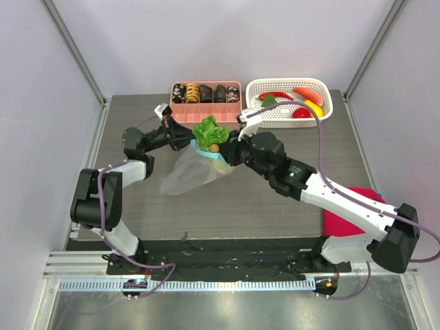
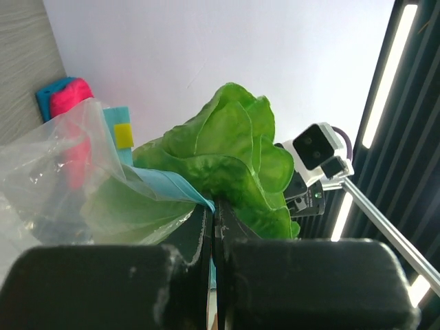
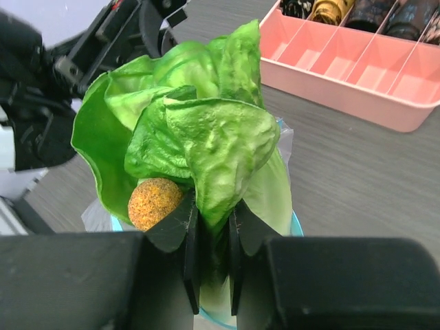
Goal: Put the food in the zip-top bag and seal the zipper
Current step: Place the fake vegetable in the zipper food storage bag.
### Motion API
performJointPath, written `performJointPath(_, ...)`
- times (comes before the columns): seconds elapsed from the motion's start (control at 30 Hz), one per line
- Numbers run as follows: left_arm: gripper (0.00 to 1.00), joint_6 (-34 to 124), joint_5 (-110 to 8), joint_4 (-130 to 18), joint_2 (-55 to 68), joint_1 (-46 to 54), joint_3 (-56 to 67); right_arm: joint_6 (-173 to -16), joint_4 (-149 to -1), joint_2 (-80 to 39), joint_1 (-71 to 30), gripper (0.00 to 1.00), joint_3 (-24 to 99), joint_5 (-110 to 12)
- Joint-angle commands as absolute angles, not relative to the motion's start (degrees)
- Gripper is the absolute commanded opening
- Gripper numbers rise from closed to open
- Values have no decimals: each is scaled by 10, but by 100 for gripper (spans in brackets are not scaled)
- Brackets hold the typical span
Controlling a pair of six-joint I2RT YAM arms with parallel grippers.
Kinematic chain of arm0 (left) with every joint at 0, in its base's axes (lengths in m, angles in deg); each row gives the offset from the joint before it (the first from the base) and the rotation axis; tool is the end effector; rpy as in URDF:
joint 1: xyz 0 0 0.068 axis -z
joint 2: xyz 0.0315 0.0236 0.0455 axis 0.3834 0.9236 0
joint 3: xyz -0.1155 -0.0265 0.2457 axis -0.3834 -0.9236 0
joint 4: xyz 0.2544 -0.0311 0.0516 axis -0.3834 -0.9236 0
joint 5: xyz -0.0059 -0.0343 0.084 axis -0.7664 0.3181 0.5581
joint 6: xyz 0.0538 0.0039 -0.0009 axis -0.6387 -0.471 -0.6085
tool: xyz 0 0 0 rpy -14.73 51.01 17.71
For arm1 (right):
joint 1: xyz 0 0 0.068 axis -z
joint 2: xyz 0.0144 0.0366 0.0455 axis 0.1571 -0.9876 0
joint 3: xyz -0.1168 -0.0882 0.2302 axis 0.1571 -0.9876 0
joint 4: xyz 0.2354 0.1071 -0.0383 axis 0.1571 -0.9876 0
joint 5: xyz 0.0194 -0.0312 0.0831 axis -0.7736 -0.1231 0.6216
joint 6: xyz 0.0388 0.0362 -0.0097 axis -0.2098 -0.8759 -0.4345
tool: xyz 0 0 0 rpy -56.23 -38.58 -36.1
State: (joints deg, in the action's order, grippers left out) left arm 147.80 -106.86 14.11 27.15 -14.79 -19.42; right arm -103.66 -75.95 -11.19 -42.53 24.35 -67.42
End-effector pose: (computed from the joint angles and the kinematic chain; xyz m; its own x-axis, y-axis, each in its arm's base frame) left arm 0.3282 -0.0770 0.2682 -0.9610 -0.2726 0.0459 0.0045 -0.1813 -0.9834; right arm 0.1894 0.2278 0.3626 -0.2979 0.0651 -0.9524 -0.5915 0.7705 0.2376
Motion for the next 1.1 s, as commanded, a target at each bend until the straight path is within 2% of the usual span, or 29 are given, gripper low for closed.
performJointPath(0.0,0,1537,-1030,254,220,-150,-217,-1176,-764,-130,-419,1,311,-703)
performJointPath(0.23,0,1550,-989,293,219,-149,-237,-1362,-792,-172,-409,1,392,-734)
performJointPath(0.37,0,1525,-980,290,208,-150,-238,-1391,-820,-186,-409,1,420,-764)
performJointPath(0.5,0,1517,-972,286,206,-150,-238,-1424,-886,-203,-411,1,417,-708)
performJointPath(0.57,0,1515,-971,285,206,-152,-241,-1383,-890,-212,-424,1,399,-684)
performJointPath(0.77,0,1520,-975,288,196,-175,-245,-1304,-997,-225,-435,1,392,-781)
performJointPath(0.9,0,1514,-975,291,200,-179,-234,-1285,-1001,-231,-436,1,405,-753)
performJointPath(1.07,0,1516,-982,300,205,-181,-221,-1189,-1025,-252,-437,1,435,-712)
